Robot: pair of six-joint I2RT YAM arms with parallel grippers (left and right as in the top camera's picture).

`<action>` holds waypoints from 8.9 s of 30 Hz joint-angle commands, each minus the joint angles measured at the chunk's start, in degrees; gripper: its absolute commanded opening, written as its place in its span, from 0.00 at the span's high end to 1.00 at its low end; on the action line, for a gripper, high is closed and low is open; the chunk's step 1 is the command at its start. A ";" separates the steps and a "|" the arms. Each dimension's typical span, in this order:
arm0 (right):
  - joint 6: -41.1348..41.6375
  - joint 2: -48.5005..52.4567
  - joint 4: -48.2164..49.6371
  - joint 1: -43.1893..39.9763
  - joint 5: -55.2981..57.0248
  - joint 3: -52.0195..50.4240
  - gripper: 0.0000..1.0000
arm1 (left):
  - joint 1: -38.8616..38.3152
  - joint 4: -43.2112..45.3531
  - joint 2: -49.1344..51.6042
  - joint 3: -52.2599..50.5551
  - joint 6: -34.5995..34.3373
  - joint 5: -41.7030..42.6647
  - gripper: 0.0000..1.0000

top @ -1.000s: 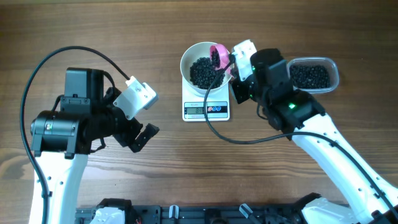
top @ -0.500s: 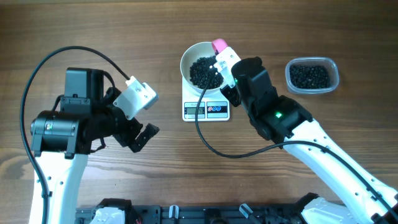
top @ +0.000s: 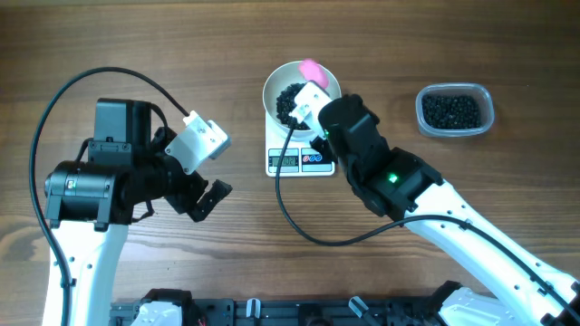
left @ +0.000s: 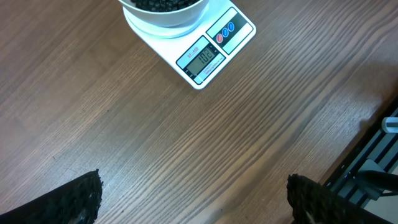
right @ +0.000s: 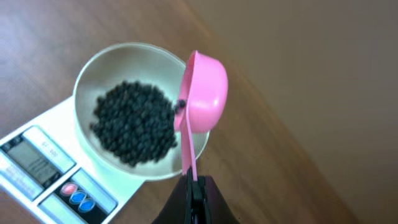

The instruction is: Scoop item into bowl and weigh 150g on scale

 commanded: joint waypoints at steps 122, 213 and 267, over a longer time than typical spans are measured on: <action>44.46 9.73 -25.92 -49.99 -45.35 7.52 0.96 | 0.46 0.00 -0.50 0.33 -0.15 1.33 0.00; 131.38 -10.49 8.15 -36.81 -8.50 -31.28 0.00 | 0.46 0.00 -0.50 0.33 -0.15 1.33 0.00; 120.45 2.60 26.05 -32.09 3.54 -31.28 0.44 | 0.46 0.00 -0.50 0.33 -0.15 1.33 0.00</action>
